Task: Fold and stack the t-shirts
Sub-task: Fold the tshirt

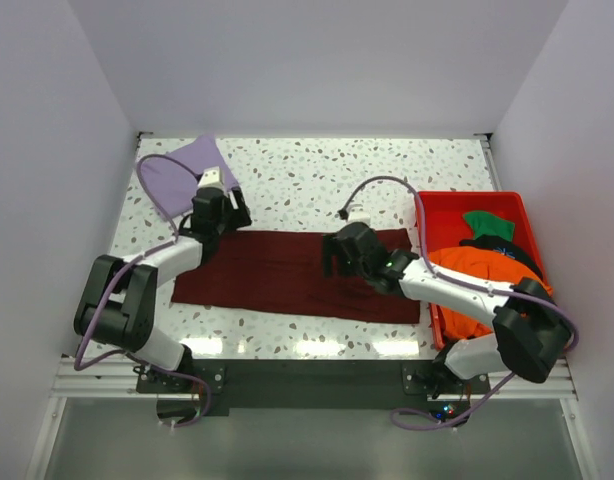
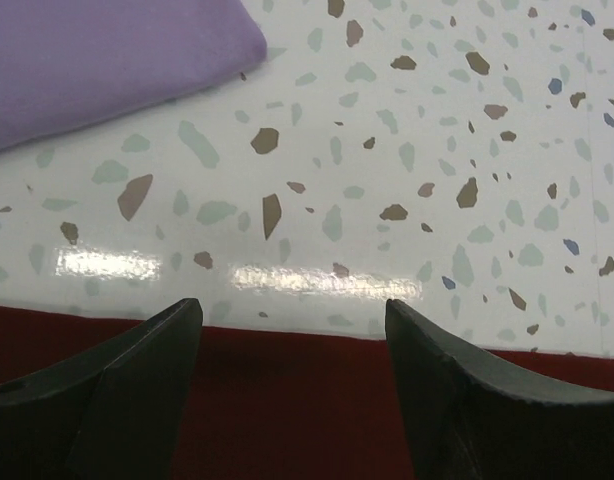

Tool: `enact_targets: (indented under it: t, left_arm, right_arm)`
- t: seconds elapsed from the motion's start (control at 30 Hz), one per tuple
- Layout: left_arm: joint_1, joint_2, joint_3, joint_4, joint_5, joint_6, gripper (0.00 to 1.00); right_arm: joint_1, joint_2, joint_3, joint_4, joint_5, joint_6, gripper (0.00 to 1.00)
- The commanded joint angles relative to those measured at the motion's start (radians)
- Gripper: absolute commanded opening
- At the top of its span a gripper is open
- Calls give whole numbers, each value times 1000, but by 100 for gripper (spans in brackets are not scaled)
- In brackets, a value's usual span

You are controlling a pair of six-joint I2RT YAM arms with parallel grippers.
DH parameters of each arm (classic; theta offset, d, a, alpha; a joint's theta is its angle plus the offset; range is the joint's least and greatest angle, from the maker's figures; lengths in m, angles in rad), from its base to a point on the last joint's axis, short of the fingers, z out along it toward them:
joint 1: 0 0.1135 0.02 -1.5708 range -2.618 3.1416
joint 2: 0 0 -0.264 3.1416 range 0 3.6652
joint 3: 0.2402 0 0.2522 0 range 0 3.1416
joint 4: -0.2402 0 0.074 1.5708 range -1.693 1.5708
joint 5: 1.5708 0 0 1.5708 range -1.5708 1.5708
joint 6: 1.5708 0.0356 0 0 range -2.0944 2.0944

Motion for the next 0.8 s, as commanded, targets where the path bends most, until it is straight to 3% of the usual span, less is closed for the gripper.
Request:
enact_targets:
  t: [0.0, 0.4, 0.6, 0.77]
  left_arm:
    - [-59, -49, -32, 88, -26, 35, 79]
    - [-93, 0, -222, 275, 53, -42, 79]
    - [-93, 12, -253, 272, -12, -57, 79]
    - [-110, -3, -293, 291, -56, -85, 80]
  right_arm:
    - [-97, -41, -65, 41, 4, -24, 83]
    - [-331, 148, -101, 268, -191, -30, 86]
    - [-377, 277, -14, 255, -186, -53, 86]
    - [-424, 473, 192, 188, -200, -106, 86]
